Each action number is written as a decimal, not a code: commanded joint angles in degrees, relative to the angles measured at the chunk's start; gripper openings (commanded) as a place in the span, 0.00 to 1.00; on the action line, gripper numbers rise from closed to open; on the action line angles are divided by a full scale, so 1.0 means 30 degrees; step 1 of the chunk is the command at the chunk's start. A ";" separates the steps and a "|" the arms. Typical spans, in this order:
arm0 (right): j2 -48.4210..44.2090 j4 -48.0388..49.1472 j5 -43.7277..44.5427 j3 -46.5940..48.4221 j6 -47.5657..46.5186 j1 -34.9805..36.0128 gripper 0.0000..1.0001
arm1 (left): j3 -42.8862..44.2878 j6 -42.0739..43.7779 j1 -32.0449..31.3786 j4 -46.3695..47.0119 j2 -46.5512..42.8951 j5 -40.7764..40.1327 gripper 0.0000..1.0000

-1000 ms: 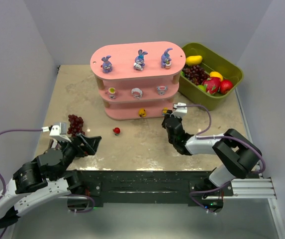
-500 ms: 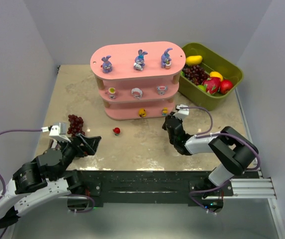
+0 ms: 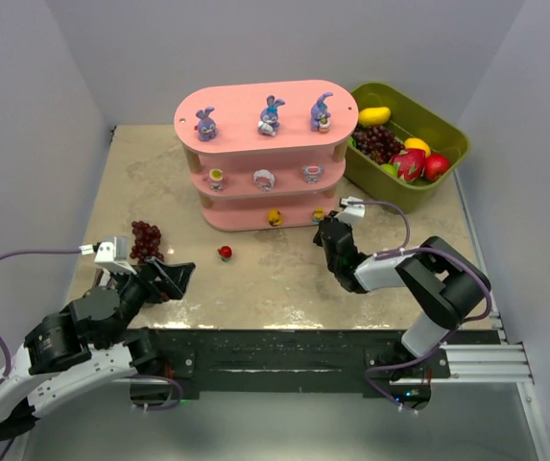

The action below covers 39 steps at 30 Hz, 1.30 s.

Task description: Place and organize the plastic toys onto the shelf

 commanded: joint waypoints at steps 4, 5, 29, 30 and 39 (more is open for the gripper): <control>0.0405 0.1215 -0.0123 0.0980 -0.0534 -0.0235 0.00 | 0.0056 -0.0125 -0.0025 0.0368 0.0147 -0.0432 0.98; 0.0463 0.1215 -0.0181 0.1010 -0.0593 -0.0235 0.00 | 0.0056 -0.0125 -0.0025 0.0368 0.0147 -0.0432 0.99; 0.0964 0.1010 -0.0679 0.1424 -0.1062 -0.0587 0.00 | 0.0115 -0.0242 -0.0025 0.0339 0.0469 -0.0549 0.98; 0.0411 0.0981 -0.0796 0.1247 -0.1062 -0.0587 0.00 | 0.0086 -0.0213 -0.0025 0.0339 0.0498 -0.0549 0.98; -0.4103 -0.3379 -0.1062 -0.0190 0.1102 -0.0558 0.08 | 0.0232 -0.0447 -0.0025 0.0893 0.2693 -0.0432 0.99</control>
